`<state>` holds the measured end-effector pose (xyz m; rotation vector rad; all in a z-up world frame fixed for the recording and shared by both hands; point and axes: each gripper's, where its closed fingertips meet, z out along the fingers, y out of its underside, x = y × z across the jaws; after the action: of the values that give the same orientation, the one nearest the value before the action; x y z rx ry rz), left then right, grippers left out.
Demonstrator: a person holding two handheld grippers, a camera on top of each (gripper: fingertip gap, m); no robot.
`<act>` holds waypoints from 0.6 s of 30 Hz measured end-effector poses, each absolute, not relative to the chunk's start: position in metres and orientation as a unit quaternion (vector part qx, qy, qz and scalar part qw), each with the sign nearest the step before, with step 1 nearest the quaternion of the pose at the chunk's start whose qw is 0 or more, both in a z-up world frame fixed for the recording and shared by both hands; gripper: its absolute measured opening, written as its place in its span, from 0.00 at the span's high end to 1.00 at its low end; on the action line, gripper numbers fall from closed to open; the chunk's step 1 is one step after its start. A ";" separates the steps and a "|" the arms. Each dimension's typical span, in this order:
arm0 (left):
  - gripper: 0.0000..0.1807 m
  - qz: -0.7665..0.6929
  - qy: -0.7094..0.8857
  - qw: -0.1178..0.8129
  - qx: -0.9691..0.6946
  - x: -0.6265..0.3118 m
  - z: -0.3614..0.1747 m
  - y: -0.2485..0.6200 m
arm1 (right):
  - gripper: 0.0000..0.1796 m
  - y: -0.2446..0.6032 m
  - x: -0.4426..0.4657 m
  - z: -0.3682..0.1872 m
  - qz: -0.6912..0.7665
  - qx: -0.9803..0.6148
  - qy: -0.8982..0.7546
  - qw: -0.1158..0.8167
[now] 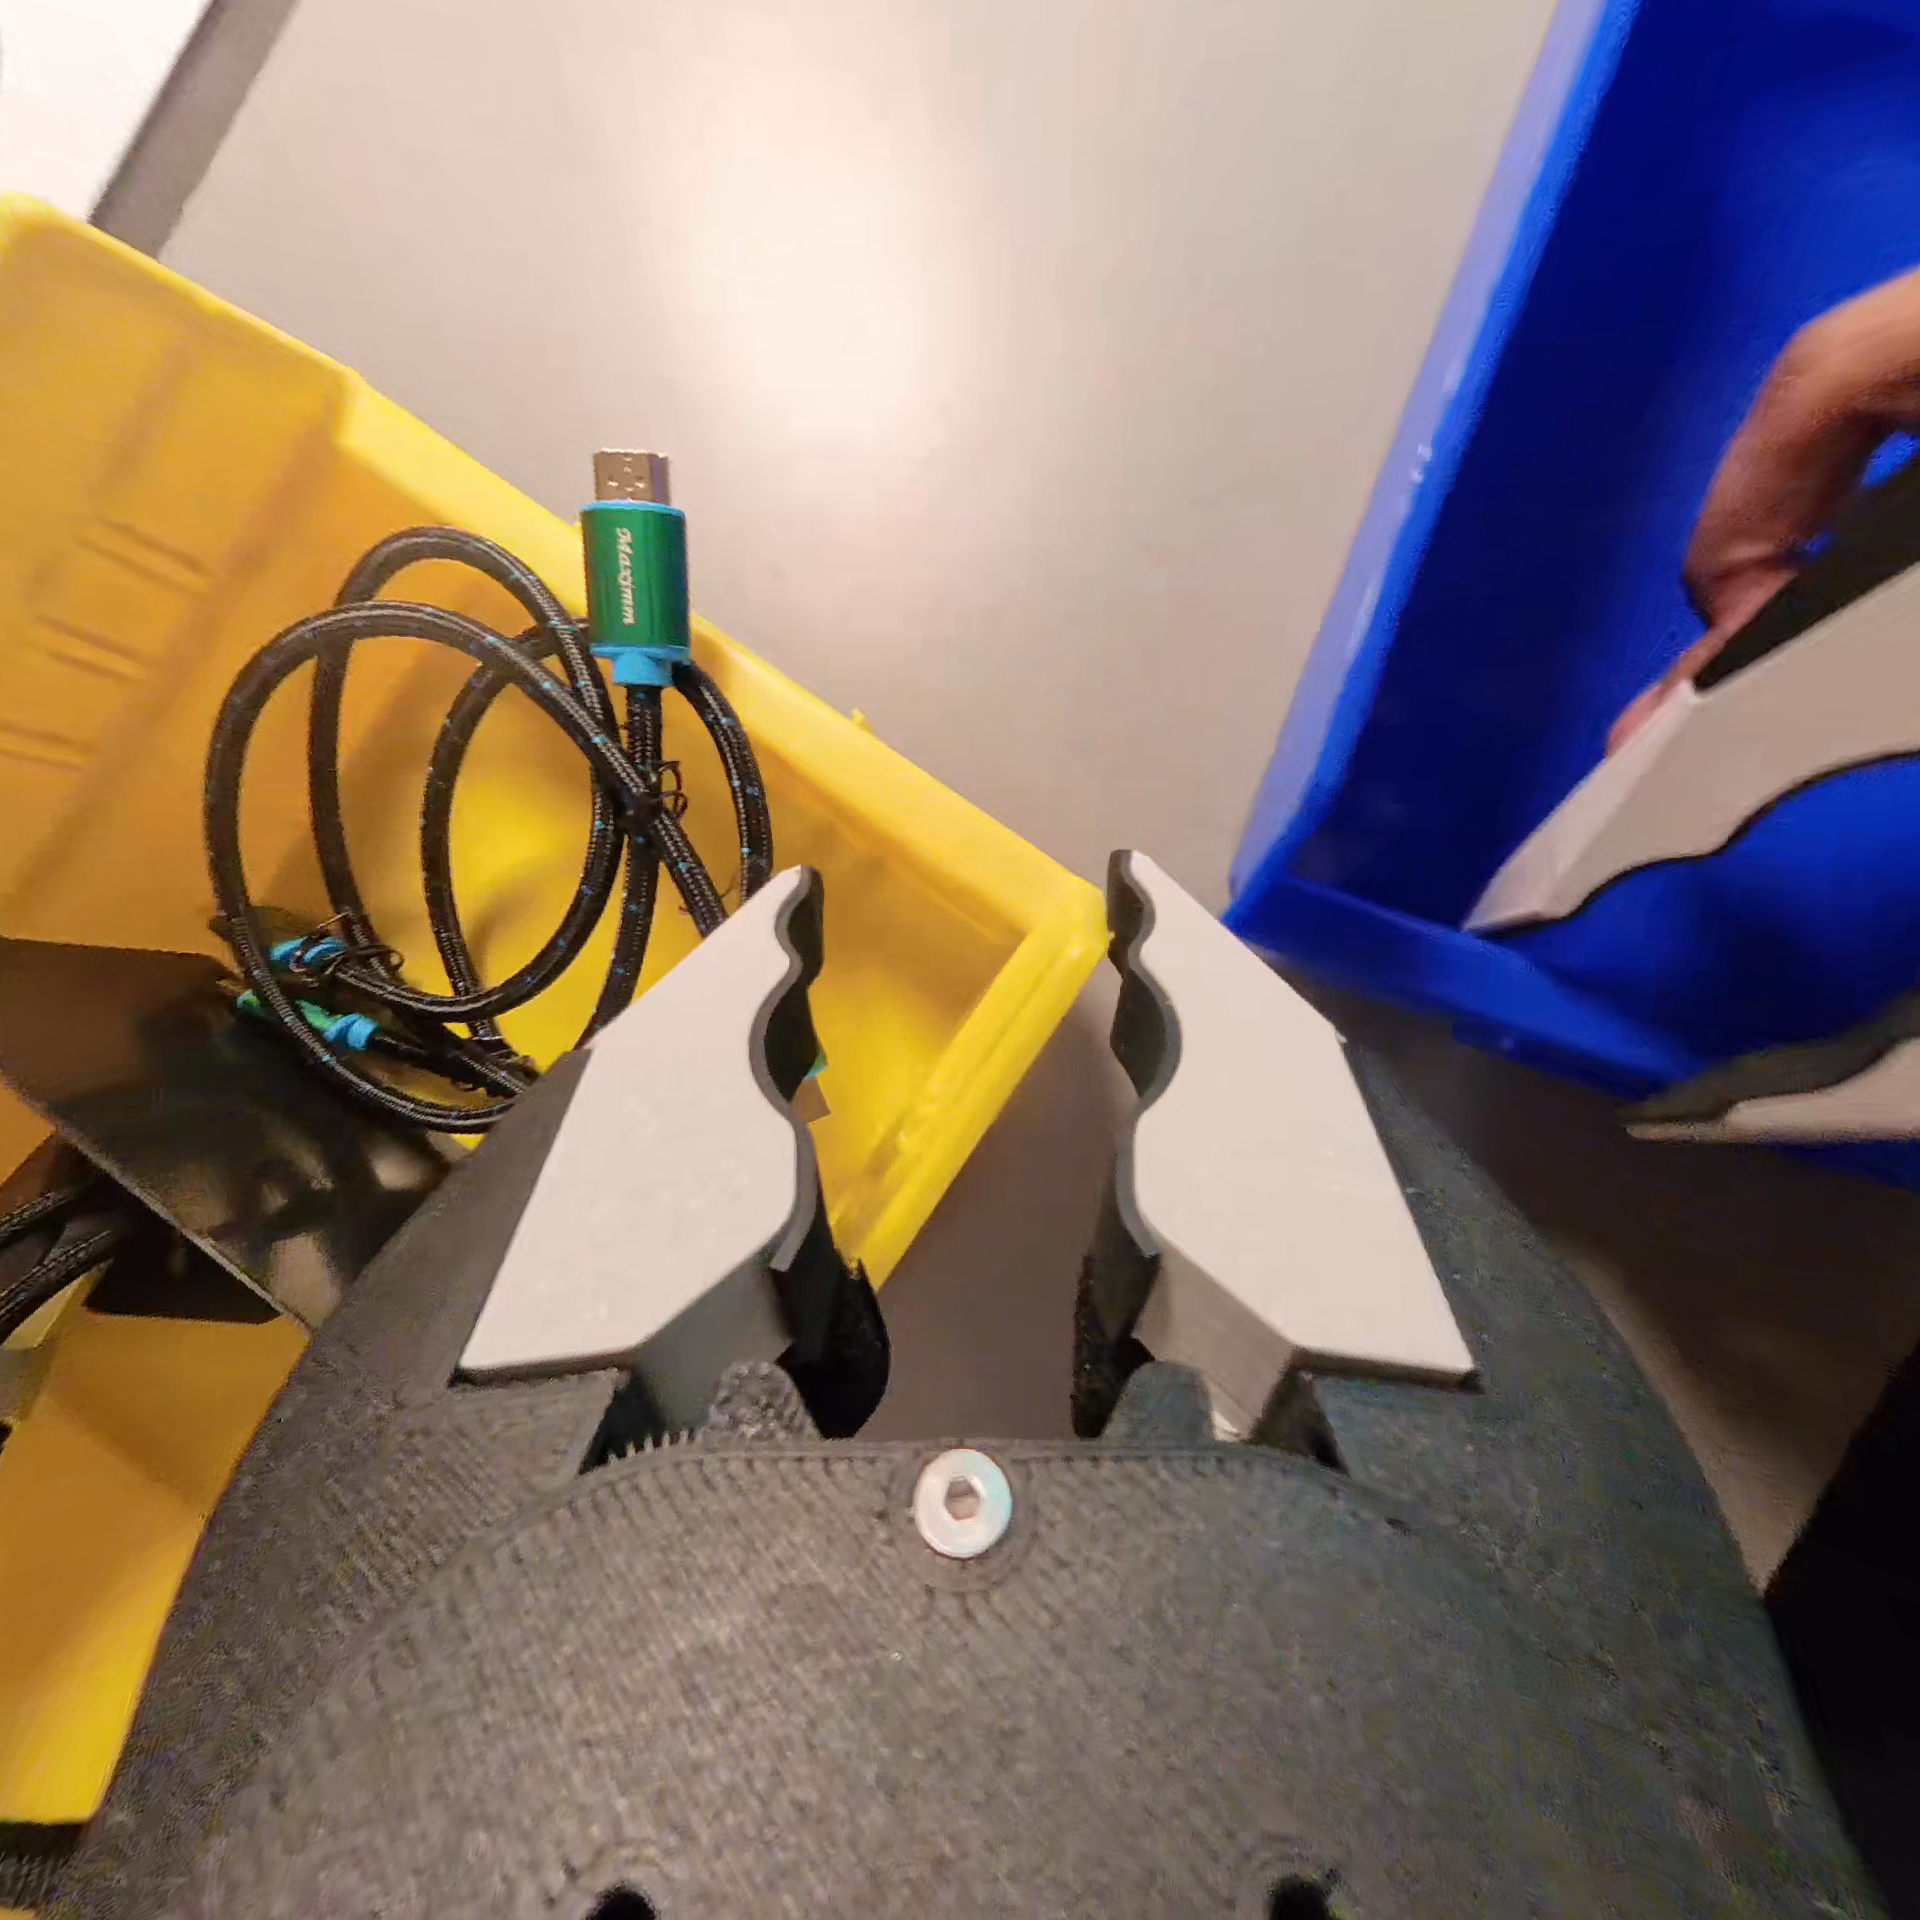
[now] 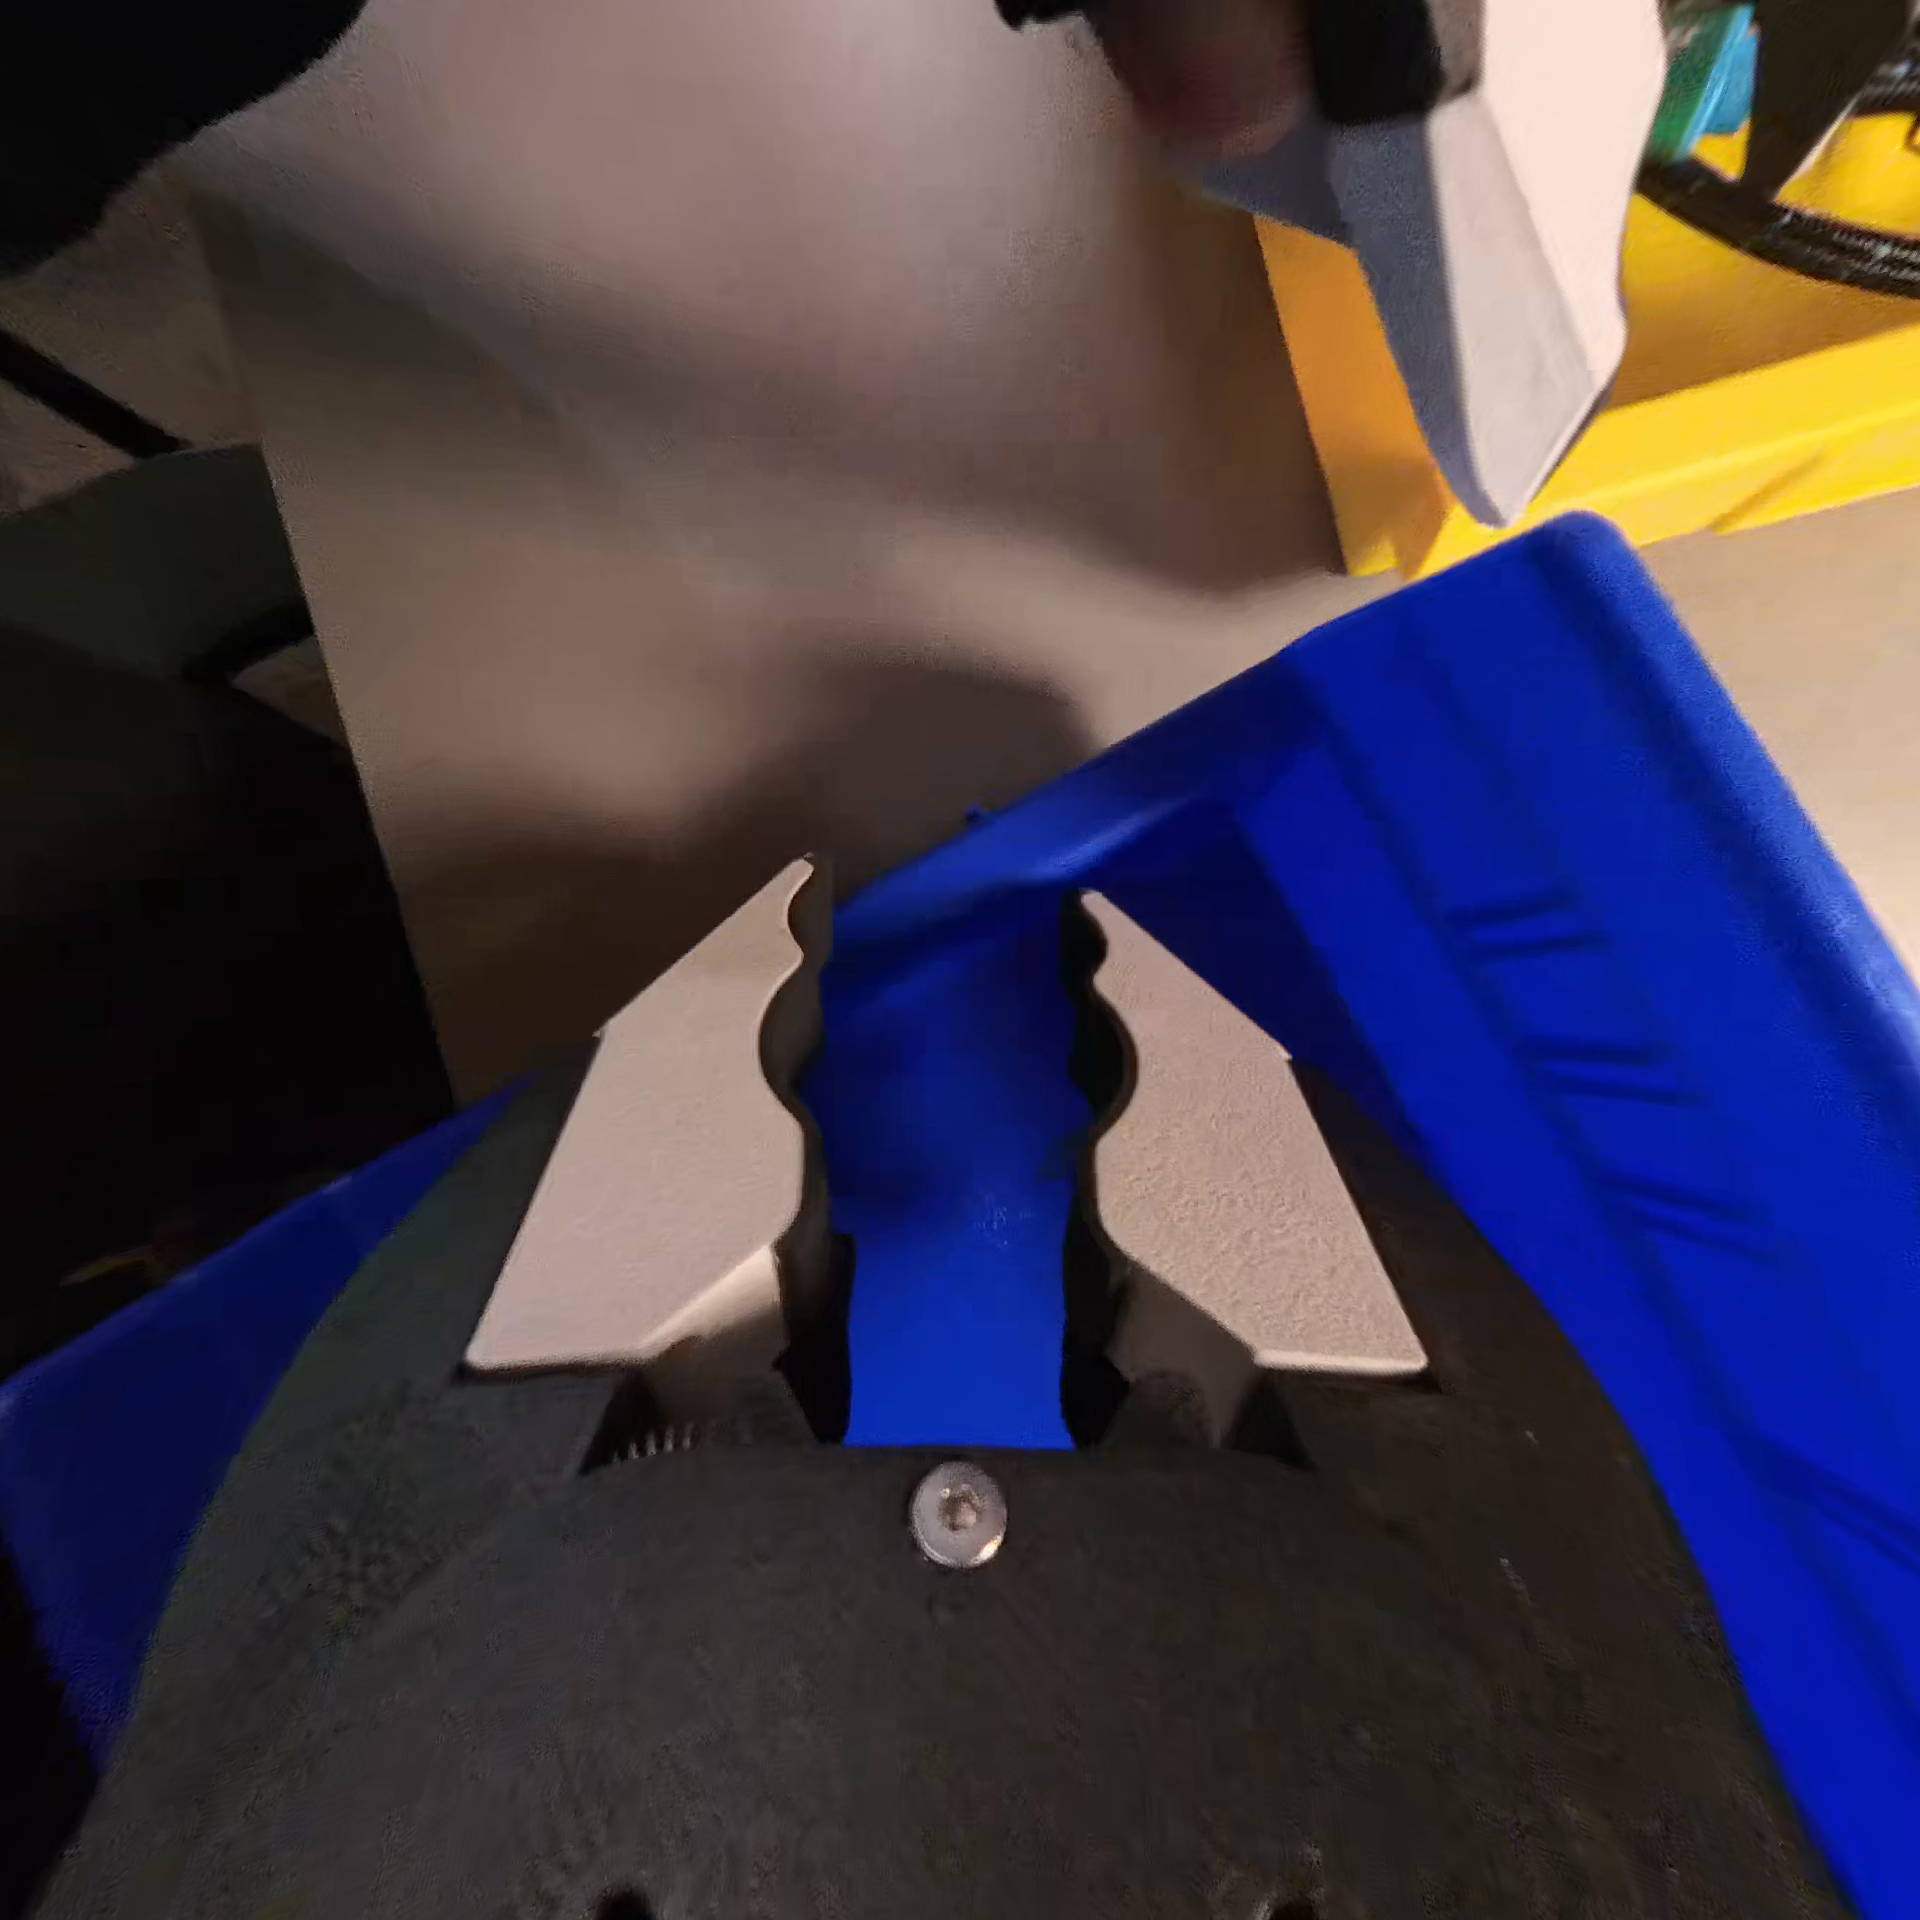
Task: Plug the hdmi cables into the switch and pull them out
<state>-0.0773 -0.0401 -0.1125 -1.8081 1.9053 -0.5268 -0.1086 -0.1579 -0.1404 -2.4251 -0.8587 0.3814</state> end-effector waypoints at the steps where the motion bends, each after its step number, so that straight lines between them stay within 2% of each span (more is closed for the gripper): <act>1: 0.70 -0.200 0.700 0.217 -0.650 -0.083 -0.113 -0.045 | 0.74 -0.161 -0.108 -0.140 0.135 -0.893 -0.338 0.264; 6: 0.73 -0.184 0.761 0.138 -0.607 -0.144 -0.118 -0.064 | 0.74 -0.210 -0.085 -0.142 0.144 -0.868 -0.433 0.196; 7: 0.72 -0.158 0.773 0.124 -0.601 -0.163 -0.118 -0.063 | 0.75 -0.222 -0.075 -0.143 0.139 -0.866 -0.447 0.178; 10: 0.60 -0.052 0.795 0.130 -0.591 -0.214 -0.110 -0.044 | 0.77 -0.238 -0.038 -0.140 0.075 -0.874 -0.451 0.162; 12: 0.59 -0.061 0.782 0.169 -0.596 -0.217 -0.090 -0.043 | 0.77 -0.234 -0.026 -0.135 0.053 -0.886 -0.421 0.186; 15: 0.63 -0.118 0.758 0.198 -0.611 -0.196 -0.076 -0.059 | 0.75 -0.228 -0.020 -0.144 0.043 -0.900 -0.387 0.198; 18: 0.70 -0.041 0.757 0.163 -0.632 -0.202 -0.113 -0.052 | 0.78 -0.232 -0.017 -0.160 0.030 -0.900 -0.394 0.181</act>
<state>-0.2019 -0.0524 -0.1125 -1.8012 2.1583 -0.1170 -0.0168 -0.2322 -0.1596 -2.5430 -1.1138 0.0857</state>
